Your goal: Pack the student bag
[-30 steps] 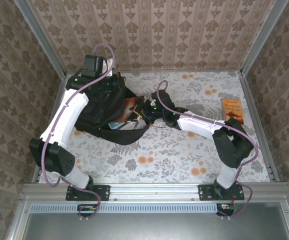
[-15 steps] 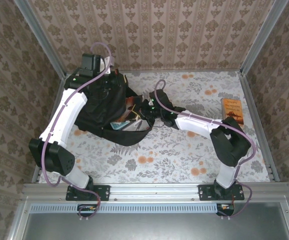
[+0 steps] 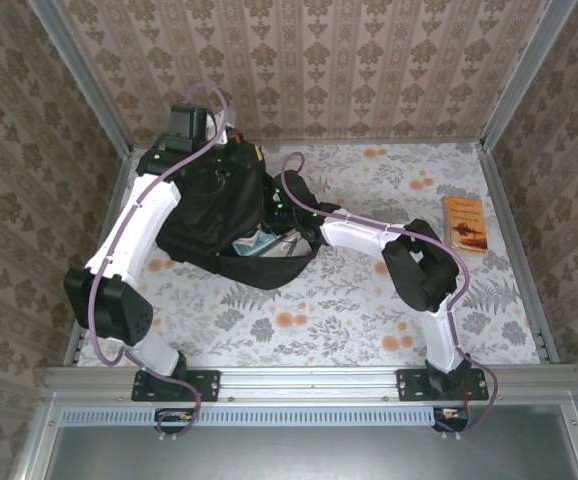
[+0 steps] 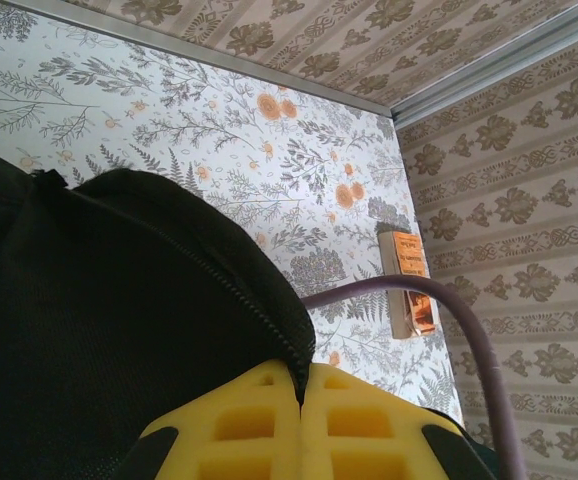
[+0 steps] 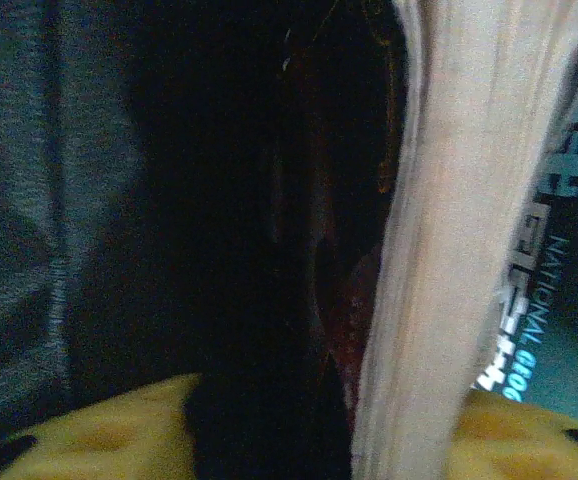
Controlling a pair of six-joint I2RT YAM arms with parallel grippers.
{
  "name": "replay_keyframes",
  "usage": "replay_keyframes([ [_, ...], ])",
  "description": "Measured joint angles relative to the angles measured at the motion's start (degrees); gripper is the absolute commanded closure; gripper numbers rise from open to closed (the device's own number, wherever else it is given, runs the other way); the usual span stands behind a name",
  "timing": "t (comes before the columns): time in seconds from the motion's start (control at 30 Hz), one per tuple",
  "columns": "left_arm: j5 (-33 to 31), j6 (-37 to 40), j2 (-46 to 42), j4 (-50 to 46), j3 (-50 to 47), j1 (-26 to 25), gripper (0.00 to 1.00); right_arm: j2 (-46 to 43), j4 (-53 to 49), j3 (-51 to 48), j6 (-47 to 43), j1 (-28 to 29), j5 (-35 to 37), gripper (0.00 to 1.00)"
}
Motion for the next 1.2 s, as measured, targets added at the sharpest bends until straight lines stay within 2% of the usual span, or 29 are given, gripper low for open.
replay_keyframes([
  [0.23,0.11,0.0,0.04,0.48,-0.13,1.29,1.0,-0.52,-2.05,-1.03,-2.1,-0.46,0.13,0.31],
  [0.47,0.83,-0.24,0.04,2.47,-1.55,2.62,1.0,-4.5,-8.17,-3.1,-6.01,-1.46,0.98,0.26],
  [0.8,1.09,-0.42,0.02,3.04,-1.77,2.73,1.0,-10.99,-15.98,-3.76,-13.18,-2.54,3.54,0.26],
  [1.07,0.87,0.61,0.04,2.71,-2.67,2.08,1.0,-22.47,-20.31,-11.32,-21.24,-5.03,6.23,0.26],
  [1.2,-0.44,3.48,0.37,2.23,-3.87,-1.07,0.96,-31.01,-22.67,-18.05,-24.57,-10.6,7.91,0.26],
])
